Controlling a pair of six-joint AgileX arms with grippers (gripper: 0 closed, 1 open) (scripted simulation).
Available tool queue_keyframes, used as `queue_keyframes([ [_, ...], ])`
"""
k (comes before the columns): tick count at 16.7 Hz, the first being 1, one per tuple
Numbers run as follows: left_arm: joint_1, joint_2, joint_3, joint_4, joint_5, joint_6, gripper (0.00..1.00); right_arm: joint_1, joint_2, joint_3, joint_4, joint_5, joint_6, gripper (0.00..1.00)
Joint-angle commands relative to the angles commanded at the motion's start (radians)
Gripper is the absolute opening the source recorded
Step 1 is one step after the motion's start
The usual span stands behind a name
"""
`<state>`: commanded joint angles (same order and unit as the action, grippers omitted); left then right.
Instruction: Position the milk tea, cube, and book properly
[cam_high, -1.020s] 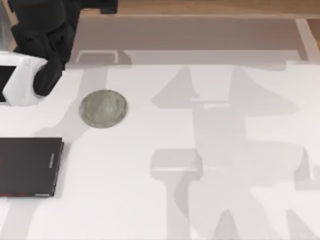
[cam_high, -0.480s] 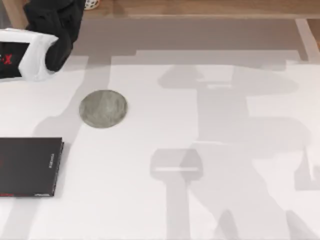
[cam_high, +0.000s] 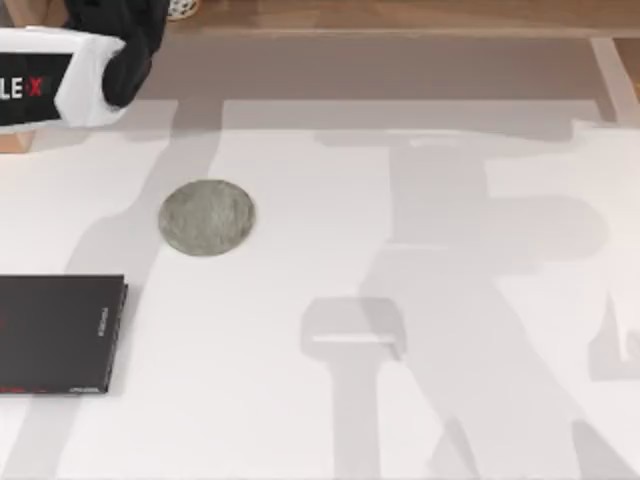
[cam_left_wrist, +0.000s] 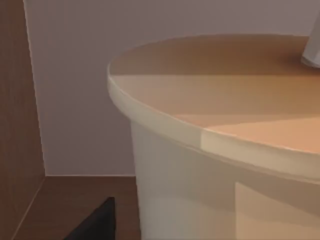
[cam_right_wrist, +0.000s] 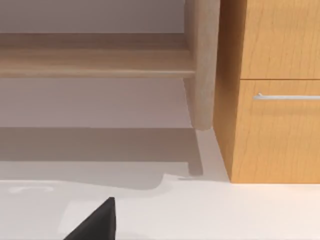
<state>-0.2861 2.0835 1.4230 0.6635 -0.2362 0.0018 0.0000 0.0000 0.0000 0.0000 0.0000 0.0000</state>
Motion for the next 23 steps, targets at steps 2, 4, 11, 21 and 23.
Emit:
queue_keyframes([
  [2, 0.0, 0.0, 0.0, 0.0, 0.0, 0.0, 0.92, 0.0, 0.0, 0.0, 0.0, 0.0, 0.0, 1.0],
  [4, 0.0, 0.0, 0.0, 0.0, 0.0, 0.0, 0.77, 0.0, 0.0, 0.0, 0.0, 0.0, 0.0, 1.0],
  [11, 0.0, 0.0, 0.0, 0.0, 0.0, 0.0, 0.25, 0.0, 0.0, 0.0, 0.0, 0.0, 0.0, 1.0],
  [21, 0.0, 0.0, 0.0, 0.0, 0.0, 0.0, 0.0, 0.0, 0.0, 0.0, 0.0, 0.0, 0.0, 1.0],
  [23, -0.003, -0.002, 0.0, 0.0, 0.0, 0.001, 0.0, 0.0, 0.0, 0.0, 0.0, 0.0, 0.0, 1.0],
])
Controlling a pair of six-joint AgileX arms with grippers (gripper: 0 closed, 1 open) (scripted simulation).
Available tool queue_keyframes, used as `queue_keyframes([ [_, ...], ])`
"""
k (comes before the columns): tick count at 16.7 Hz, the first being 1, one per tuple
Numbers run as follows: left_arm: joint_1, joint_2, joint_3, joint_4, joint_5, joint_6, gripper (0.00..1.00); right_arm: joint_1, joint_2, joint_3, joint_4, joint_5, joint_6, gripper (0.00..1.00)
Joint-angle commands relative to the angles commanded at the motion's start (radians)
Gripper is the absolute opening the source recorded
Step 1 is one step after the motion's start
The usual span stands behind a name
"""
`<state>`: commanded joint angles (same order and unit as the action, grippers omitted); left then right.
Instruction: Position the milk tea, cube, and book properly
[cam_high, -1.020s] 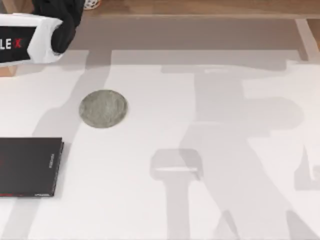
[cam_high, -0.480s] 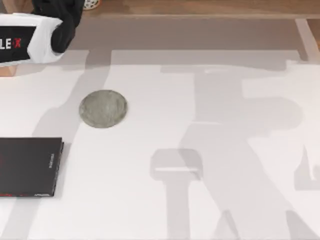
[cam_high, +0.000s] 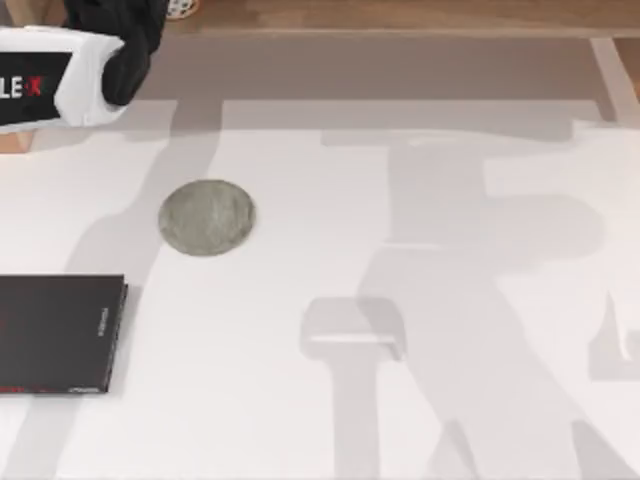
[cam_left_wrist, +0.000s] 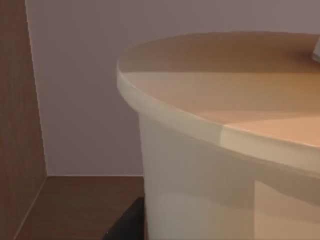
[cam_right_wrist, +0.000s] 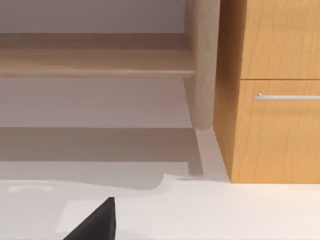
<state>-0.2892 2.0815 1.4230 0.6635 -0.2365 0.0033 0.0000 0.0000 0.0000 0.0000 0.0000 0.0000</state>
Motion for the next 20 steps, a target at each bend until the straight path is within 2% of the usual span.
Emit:
queue_keyframes([
  [3, -0.006, -0.036, -0.039, 0.01, -0.008, 0.005, 0.0, 0.0, 0.0, 0.0, 0.0, 0.0, 0.0, 1.0],
  [10, -0.048, -0.262, -0.334, 0.069, -0.053, 0.003, 0.0, 0.0, 0.0, 0.0, 0.0, 0.0, 0.0, 1.0],
  [16, -0.048, -0.276, -0.352, 0.075, -0.056, 0.004, 0.0, 0.0, 0.0, 0.0, 0.0, 0.0, 0.0, 1.0],
  [20, -0.103, -0.299, -0.448, 0.189, -0.111, 0.003, 0.0, 0.0, 0.0, 0.0, 0.0, 0.0, 0.0, 1.0],
])
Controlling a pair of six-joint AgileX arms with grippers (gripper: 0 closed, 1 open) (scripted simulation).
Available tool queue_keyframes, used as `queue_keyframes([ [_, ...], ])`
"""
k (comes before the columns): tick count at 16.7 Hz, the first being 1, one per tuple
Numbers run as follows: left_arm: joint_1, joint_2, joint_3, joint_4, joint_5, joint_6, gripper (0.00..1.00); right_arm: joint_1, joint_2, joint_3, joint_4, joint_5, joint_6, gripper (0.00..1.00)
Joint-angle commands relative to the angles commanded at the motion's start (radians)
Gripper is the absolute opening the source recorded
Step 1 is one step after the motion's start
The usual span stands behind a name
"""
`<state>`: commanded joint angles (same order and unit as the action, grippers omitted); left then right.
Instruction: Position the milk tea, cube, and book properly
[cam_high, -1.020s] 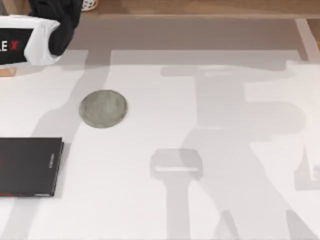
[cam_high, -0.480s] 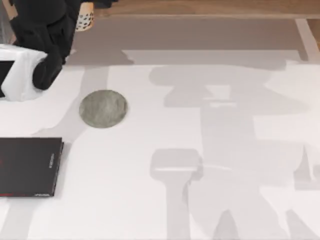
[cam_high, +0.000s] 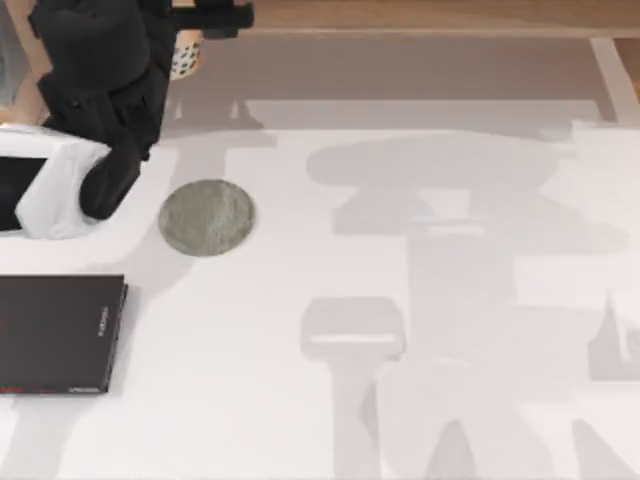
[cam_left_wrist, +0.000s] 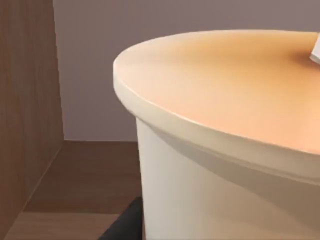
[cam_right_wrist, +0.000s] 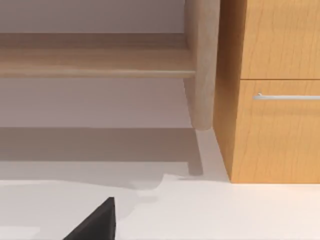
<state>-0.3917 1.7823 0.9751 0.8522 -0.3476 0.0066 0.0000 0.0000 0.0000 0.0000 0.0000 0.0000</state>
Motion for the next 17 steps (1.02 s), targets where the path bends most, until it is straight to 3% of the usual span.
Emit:
queue_keyframes([
  [8, -0.103, 0.116, -0.277, 0.367, -0.095, -0.008, 0.0, 0.0, 0.0, 0.0, 0.0, 0.0, 0.0, 1.0],
  [17, -0.099, 0.171, -0.301, 0.421, -0.095, -0.004, 0.0, 0.0, 0.0, 0.0, 0.0, 0.0, 0.0, 1.0],
])
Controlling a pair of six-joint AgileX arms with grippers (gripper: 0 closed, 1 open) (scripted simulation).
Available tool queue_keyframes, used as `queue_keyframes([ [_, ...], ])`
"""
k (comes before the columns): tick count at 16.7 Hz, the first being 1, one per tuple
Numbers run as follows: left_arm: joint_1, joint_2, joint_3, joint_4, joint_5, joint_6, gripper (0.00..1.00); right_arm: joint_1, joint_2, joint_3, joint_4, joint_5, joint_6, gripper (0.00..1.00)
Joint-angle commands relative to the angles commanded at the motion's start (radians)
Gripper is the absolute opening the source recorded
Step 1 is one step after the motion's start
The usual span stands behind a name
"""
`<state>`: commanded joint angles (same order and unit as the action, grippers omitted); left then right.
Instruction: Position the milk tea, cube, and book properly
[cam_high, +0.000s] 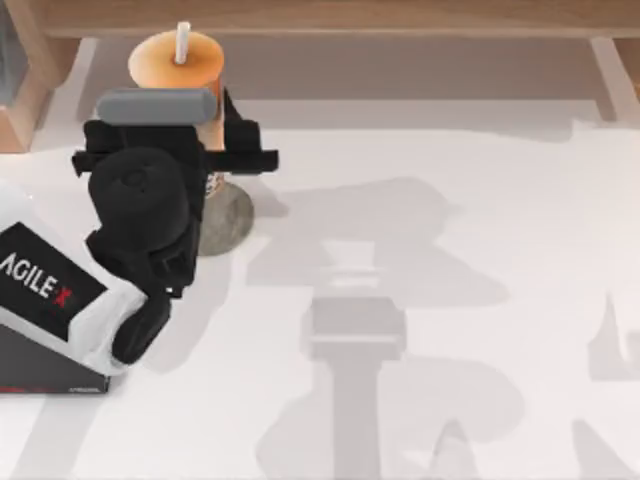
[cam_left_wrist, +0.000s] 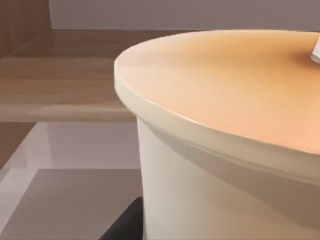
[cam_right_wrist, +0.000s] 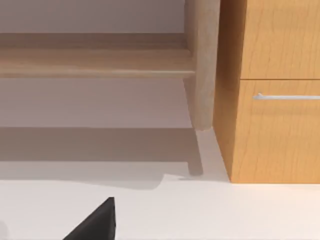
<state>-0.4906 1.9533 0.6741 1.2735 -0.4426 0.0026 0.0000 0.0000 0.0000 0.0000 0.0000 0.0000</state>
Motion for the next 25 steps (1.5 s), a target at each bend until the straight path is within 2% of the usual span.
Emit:
queue_keyframes([
  [7, -0.004, 0.11, -0.007, 0.119, 0.001, -0.002, 0.0, 0.0, 0.0, 0.0, 0.0, 0.0, 0.0, 1.0],
  [12, -0.004, 0.122, -0.01, 0.128, 0.001, -0.003, 0.0, 0.0, 0.0, 0.0, 0.0, 0.0, 0.0, 1.0],
  [25, -0.004, 0.122, -0.01, 0.128, 0.001, -0.003, 0.98, 0.0, 0.0, 0.0, 0.0, 0.0, 0.0, 1.0],
])
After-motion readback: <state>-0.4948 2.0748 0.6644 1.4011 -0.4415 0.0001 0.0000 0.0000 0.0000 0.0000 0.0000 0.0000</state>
